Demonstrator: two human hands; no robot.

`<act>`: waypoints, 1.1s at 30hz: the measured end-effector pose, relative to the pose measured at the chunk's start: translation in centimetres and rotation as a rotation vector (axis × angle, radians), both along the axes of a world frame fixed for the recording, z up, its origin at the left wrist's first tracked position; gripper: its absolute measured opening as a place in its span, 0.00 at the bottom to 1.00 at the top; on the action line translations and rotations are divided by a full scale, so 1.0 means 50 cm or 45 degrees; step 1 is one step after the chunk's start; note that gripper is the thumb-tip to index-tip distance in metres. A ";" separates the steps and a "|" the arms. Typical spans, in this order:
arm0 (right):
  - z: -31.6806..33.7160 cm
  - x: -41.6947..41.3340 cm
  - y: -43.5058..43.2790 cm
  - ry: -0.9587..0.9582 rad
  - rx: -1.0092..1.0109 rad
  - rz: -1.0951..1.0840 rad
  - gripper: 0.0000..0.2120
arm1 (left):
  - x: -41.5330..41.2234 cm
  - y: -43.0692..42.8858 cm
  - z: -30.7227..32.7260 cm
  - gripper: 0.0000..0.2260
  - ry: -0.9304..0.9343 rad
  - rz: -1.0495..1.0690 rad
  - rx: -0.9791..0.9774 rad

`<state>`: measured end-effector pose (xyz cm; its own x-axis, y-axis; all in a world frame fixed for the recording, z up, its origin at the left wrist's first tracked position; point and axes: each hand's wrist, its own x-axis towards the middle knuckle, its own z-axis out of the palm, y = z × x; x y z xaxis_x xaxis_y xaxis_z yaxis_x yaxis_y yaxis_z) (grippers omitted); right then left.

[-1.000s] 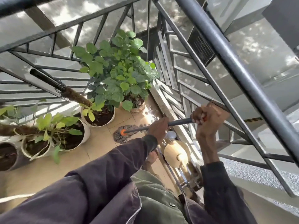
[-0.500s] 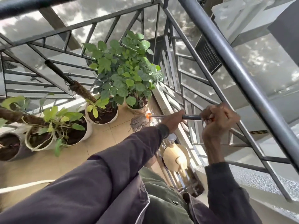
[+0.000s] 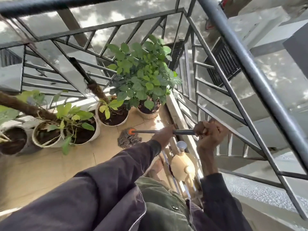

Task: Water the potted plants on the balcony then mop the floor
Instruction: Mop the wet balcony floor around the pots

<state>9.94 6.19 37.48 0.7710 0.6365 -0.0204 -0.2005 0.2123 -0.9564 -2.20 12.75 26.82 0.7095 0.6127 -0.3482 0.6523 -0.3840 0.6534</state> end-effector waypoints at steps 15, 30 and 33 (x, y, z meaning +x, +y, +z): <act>0.095 -0.157 0.127 -0.296 0.352 0.178 0.21 | -0.141 0.134 0.035 0.12 -0.218 0.017 0.126; 0.026 -0.212 0.156 -0.268 -0.034 -0.116 0.20 | -0.145 0.178 -0.003 0.04 -0.059 0.083 0.017; 0.041 -0.210 0.160 -0.280 -0.051 -0.112 0.21 | -0.153 0.166 0.004 0.03 -0.048 0.069 0.049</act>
